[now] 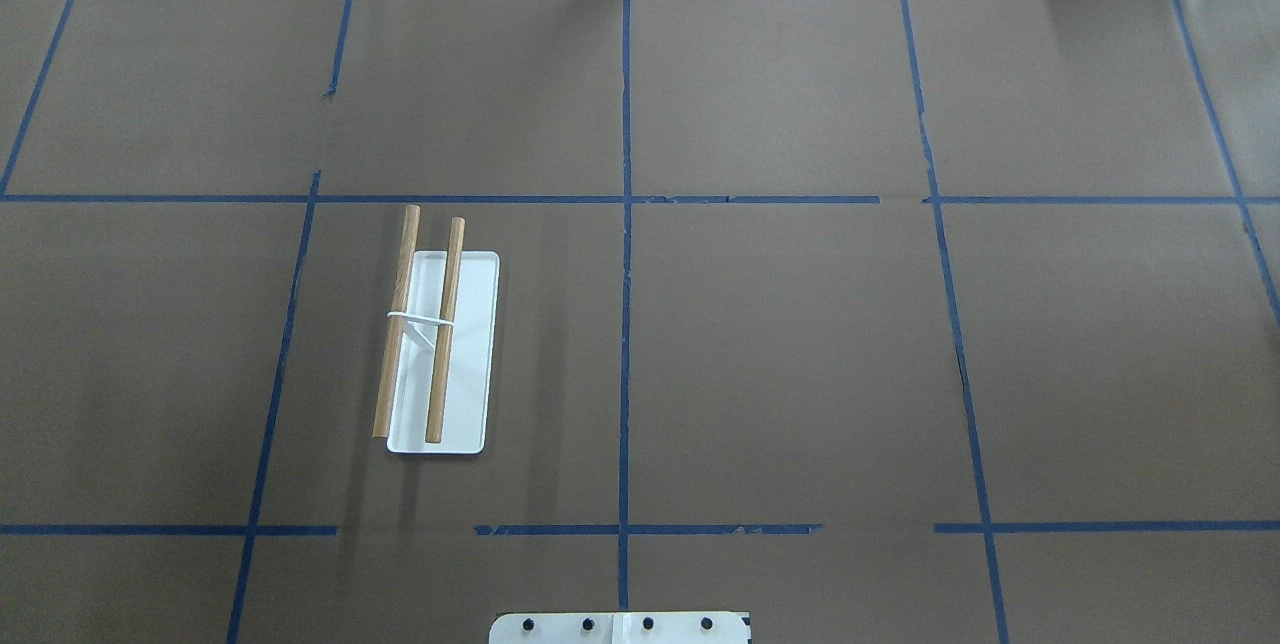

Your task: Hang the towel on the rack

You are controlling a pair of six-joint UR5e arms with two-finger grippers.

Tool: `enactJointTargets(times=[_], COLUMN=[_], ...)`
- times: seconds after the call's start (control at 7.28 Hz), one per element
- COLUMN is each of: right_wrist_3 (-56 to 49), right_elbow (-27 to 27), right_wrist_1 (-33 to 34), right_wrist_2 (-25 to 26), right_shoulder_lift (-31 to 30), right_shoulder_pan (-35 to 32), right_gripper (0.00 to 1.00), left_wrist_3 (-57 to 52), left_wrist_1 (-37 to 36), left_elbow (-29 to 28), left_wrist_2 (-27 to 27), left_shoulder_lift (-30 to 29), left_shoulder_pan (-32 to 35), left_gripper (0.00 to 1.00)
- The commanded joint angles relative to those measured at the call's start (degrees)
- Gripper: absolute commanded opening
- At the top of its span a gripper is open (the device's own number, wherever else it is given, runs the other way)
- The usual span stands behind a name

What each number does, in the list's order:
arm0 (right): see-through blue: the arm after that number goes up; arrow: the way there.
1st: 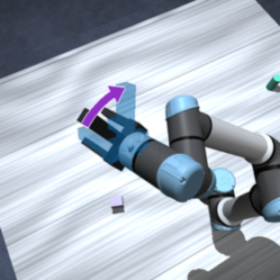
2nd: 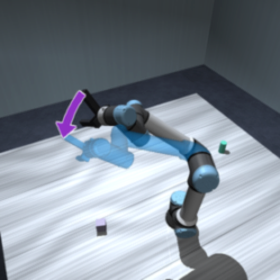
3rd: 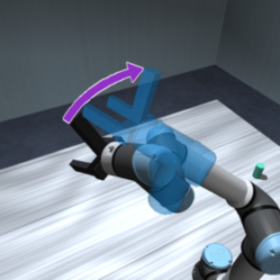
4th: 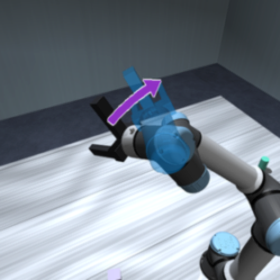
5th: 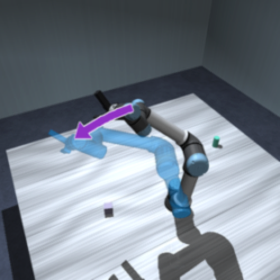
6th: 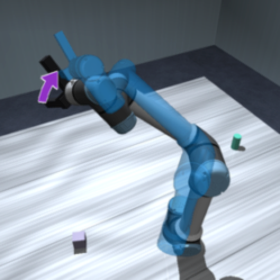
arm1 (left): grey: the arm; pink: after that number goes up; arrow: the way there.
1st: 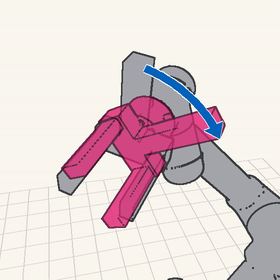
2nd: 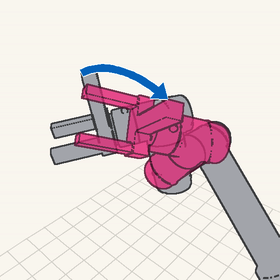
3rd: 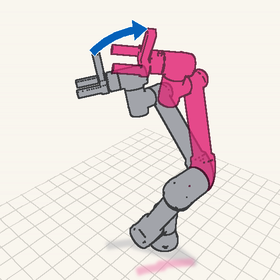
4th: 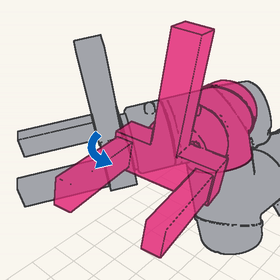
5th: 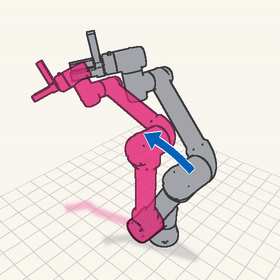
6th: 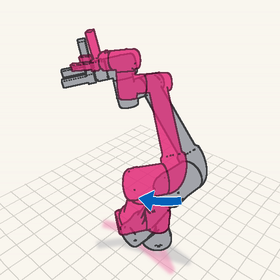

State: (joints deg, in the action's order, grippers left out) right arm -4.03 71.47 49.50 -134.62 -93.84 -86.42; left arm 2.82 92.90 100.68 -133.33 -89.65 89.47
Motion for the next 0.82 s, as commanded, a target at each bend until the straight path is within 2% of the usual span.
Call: enactJointTargets(times=[0.0,0.27,0.55,0.69], right_wrist_3=[1.9,8.9,19.8,25.0], right_elbow=[8.8,10.4,11.1,13.6], right_wrist_1=[0.2,2.0,2.5,2.6], right_wrist_2=[0.5,1.6,3.1,6.6], right_shoulder_lift=[1.4,8.0,14.8,16.0], right_shoulder_pan=[-1.3,-1.1,3.6,7.7], right_gripper=[0.0,0.0,0.0,0.0], left_wrist_3=[0.0,4.1,12.3,18.6], left_wrist_1=[0.7,5.6,17.2,24.1], left_elbow=[0.6,0.8,0.2,-1.2], left_wrist_2=[0.0,0.1,0.2,0.9], left_shoulder_lift=[-0.6,-3.3,-4.2,-4.3], left_shoulder_pan=[-0.1,-0.3,-1.7,-4.3], left_gripper=[1.0,1.0,1.0,1.0])
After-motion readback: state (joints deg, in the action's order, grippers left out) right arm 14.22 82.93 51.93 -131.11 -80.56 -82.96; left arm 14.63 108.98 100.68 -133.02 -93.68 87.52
